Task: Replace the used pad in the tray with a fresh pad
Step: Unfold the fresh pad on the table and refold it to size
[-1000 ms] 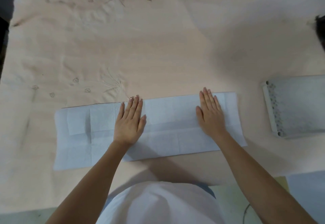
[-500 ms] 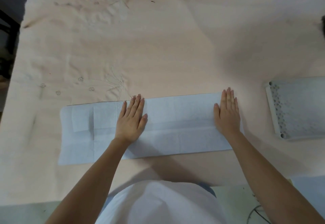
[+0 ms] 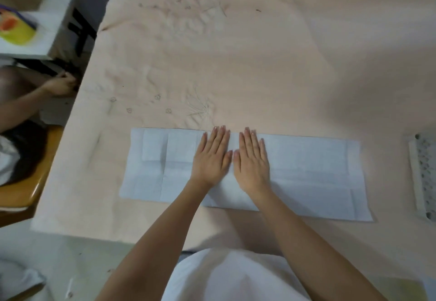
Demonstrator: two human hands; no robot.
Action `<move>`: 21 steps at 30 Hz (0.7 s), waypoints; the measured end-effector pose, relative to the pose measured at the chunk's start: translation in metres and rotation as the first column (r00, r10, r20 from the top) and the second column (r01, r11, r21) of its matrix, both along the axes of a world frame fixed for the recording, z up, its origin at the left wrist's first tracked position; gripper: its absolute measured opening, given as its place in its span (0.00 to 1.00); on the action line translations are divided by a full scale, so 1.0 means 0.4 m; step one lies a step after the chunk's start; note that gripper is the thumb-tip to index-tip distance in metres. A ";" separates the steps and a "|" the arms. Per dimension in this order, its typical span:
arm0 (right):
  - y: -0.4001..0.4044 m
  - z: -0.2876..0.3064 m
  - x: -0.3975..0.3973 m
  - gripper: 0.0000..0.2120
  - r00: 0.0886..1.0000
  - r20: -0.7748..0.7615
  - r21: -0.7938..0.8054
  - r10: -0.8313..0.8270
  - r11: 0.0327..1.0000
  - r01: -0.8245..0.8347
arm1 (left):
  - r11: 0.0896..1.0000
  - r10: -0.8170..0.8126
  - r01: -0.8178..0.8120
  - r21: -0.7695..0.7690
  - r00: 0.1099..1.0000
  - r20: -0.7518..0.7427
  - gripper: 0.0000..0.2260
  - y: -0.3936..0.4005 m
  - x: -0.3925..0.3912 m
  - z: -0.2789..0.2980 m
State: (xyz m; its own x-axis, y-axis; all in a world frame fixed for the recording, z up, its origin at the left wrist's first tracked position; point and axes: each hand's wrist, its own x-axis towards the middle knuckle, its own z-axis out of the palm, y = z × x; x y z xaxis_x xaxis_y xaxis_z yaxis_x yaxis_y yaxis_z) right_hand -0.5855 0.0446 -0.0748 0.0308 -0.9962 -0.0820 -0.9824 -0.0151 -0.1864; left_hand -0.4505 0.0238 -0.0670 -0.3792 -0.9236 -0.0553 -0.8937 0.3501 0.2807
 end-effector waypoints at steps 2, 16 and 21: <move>0.003 -0.004 -0.006 0.29 1.000 -0.011 -0.017 0.011 1.000 -0.011 | 0.999 -0.032 0.032 -0.004 0.999 -0.002 0.25 -0.001 0.022 -0.010; 0.003 0.000 0.003 0.27 0.999 -0.040 -0.020 -0.003 1.000 0.002 | 0.996 0.071 -0.068 -0.048 0.996 0.045 0.24 -0.046 0.322 -0.009; 0.004 0.003 0.005 0.27 0.999 -0.054 -0.002 0.002 1.000 -0.002 | 0.981 0.195 -0.194 -0.026 0.981 0.018 0.25 -0.048 0.397 -0.020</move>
